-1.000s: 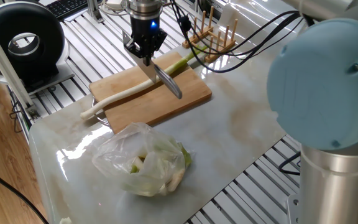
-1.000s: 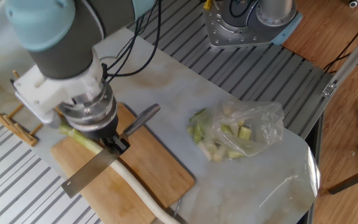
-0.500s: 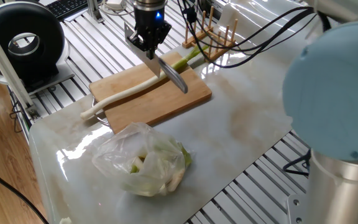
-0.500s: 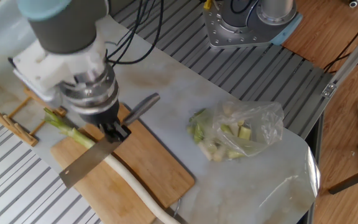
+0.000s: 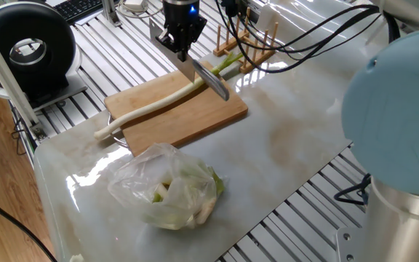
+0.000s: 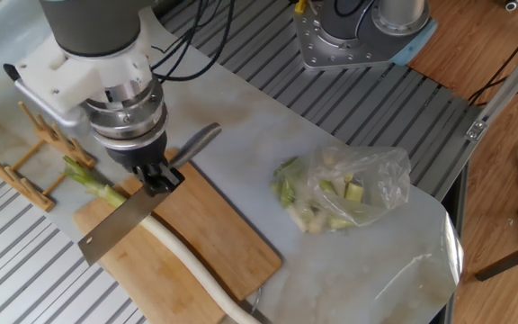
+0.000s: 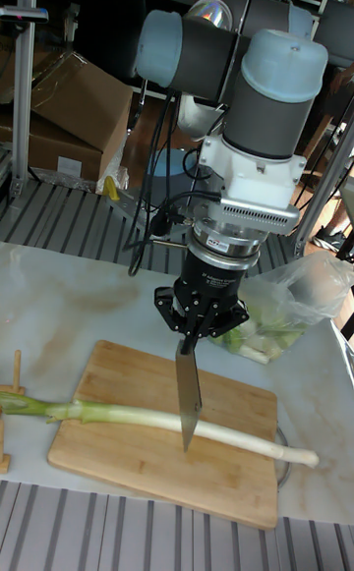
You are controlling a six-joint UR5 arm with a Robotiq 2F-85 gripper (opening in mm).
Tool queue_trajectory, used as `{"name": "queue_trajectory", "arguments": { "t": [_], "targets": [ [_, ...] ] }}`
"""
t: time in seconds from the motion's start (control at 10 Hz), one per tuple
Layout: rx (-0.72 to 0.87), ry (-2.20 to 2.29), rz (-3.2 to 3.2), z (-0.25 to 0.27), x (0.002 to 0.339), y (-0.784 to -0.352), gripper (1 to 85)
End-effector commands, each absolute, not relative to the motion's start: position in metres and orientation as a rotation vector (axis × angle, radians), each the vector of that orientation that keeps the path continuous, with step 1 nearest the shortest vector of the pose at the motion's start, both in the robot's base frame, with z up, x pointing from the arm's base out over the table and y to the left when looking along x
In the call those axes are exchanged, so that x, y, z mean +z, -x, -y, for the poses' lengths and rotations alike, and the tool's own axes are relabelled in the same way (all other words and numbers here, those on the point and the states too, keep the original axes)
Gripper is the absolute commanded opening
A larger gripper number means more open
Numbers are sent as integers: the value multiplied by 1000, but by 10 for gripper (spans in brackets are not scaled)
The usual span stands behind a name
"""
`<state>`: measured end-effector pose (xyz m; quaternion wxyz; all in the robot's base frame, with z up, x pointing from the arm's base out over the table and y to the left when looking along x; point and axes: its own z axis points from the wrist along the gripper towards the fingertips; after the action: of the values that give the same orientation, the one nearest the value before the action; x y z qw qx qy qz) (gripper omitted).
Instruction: Chop the scallions
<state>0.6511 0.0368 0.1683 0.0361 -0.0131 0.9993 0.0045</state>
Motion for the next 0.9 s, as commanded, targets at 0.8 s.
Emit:
{"name": "queue_trajectory", "arguments": {
  "t": [0.8],
  "targets": [
    [12, 42, -3176, -42, 233, -626, 13]
  ]
}}
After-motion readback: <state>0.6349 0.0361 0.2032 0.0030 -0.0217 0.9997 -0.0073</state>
